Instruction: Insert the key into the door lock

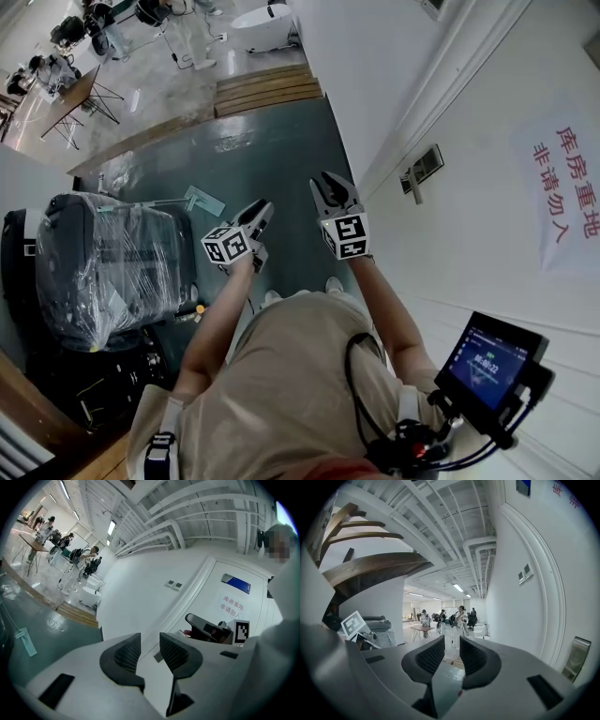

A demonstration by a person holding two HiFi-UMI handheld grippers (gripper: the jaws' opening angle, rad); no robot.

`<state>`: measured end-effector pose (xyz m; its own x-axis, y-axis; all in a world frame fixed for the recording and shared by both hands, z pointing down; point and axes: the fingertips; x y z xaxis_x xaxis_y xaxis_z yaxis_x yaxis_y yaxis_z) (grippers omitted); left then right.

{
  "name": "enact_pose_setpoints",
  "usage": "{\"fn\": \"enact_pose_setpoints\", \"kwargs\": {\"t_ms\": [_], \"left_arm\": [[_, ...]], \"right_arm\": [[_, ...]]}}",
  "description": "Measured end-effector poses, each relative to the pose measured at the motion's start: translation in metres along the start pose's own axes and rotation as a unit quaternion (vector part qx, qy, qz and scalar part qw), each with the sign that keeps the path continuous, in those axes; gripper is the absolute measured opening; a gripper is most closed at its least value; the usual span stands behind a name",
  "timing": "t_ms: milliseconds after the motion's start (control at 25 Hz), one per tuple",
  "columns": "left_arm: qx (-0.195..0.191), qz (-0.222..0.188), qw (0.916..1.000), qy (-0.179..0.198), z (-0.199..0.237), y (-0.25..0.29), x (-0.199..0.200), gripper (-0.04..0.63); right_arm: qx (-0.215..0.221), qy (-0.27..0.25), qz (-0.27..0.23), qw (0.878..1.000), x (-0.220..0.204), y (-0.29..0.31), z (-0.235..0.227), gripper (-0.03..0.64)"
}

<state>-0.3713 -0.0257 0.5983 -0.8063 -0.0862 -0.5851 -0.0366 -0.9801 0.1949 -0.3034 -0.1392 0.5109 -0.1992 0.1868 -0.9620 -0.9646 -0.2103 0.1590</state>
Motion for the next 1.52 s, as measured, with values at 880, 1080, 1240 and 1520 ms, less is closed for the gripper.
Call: {"fn": "enact_pose_setpoints", "kwargs": {"t_ms": [880, 1080, 1240, 1520], "left_arm": [[0.005, -0.028, 0.9996, -0.003, -0.066, 0.066, -0.062, 0.138], [0.0, -0.028, 0.9994, -0.021, -0.08, 0.077, -0.085, 0.137], [-0.004, -0.023, 0.9995, -0.019, -0.086, 0.083, -0.09, 0.137], [-0.007, -0.015, 0.9997, -0.017, -0.083, 0.076, -0.082, 0.137]], "right_arm": [[0.028, -0.009, -0.011, 0.999, -0.025, -0.062, -0.077, 0.103], [0.041, -0.009, -0.009, 0.999, -0.031, -0.074, -0.086, 0.101], [0.045, -0.014, -0.015, 0.999, -0.027, -0.075, -0.09, 0.101], [0.048, -0.006, -0.014, 0.999, -0.028, -0.068, -0.073, 0.101]]}}
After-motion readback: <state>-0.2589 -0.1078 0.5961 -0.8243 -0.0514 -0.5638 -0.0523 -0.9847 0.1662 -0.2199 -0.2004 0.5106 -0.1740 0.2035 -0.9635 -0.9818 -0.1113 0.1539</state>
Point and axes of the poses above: the fingertips, and each gripper's own axes: y forward along the fingers, z to its left, x out of its top, and after that the axes turned 13 degrees about -y, right-handed
